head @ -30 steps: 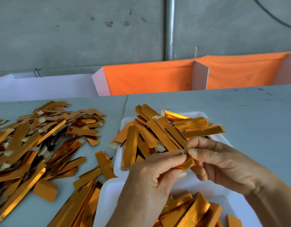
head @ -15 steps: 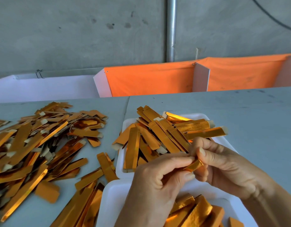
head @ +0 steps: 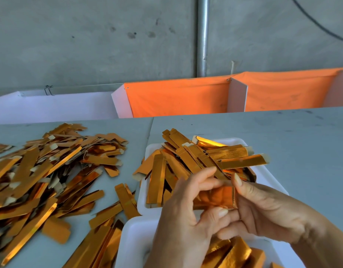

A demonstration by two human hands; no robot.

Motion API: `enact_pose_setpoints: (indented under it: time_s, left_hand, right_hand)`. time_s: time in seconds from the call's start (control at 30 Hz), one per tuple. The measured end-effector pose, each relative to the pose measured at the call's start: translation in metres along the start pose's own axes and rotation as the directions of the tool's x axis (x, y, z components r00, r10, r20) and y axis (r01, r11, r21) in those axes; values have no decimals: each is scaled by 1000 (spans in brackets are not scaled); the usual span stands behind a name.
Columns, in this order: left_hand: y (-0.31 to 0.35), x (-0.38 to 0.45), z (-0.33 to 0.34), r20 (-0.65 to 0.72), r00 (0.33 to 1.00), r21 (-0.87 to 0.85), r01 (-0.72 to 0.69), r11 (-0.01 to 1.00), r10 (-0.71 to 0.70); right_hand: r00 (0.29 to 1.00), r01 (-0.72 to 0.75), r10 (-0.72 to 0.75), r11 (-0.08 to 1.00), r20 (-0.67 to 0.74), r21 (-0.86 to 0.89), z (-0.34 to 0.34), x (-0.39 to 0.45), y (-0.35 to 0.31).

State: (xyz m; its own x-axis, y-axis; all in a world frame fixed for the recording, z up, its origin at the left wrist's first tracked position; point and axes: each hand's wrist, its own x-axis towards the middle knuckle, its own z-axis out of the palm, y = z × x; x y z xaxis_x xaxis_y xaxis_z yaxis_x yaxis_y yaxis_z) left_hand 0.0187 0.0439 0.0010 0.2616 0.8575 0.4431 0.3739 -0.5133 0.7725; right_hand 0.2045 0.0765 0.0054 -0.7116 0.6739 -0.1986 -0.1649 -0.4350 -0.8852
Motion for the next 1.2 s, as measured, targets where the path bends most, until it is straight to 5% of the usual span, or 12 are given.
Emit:
enact_pose_setpoints:
  time_s: [0.33,0.43,0.53,0.67,0.77,0.93,1.1,1.2]
  left_hand:
    - [11,-1,5,-7,999,-187,-50,981,50]
    - [1,1,2,-81,982,-419,121,900,-169]
    - [-7,4,2,-55,958,-523,211,826,-281]
    - [-14,5,2,-65,941,-530,249,810,-332]
    - [-14,5,-2,-24,950,-443,268,855,-310]
    - [-7,3,3,0,959,-290,271,918,-283]
    - [-2,3,9,8,980,-117,199,973,-200]
    - [-2,2,12,-77,986,136,160,978,-150]
  right_hand:
    - [988,111,-119,990,-97,-89,7,-3,-7]
    - [989,47,-96,923,-110,-383,15,1,-7]
    - [976,-84,-87,690,-198,-719,26,11,0]
    - [961,-125,-104,662,-255,-739,33,16,5]
    - [908,-57,-230,760,-350,-647,29,7,-1]
    - [711,225,-545,775,-444,-590,30,3,-8]
    - [710,262,-547,789,-443,-555,34,6,-7]
    - [718,266,-536,801,-445,-536,33,5,-9]
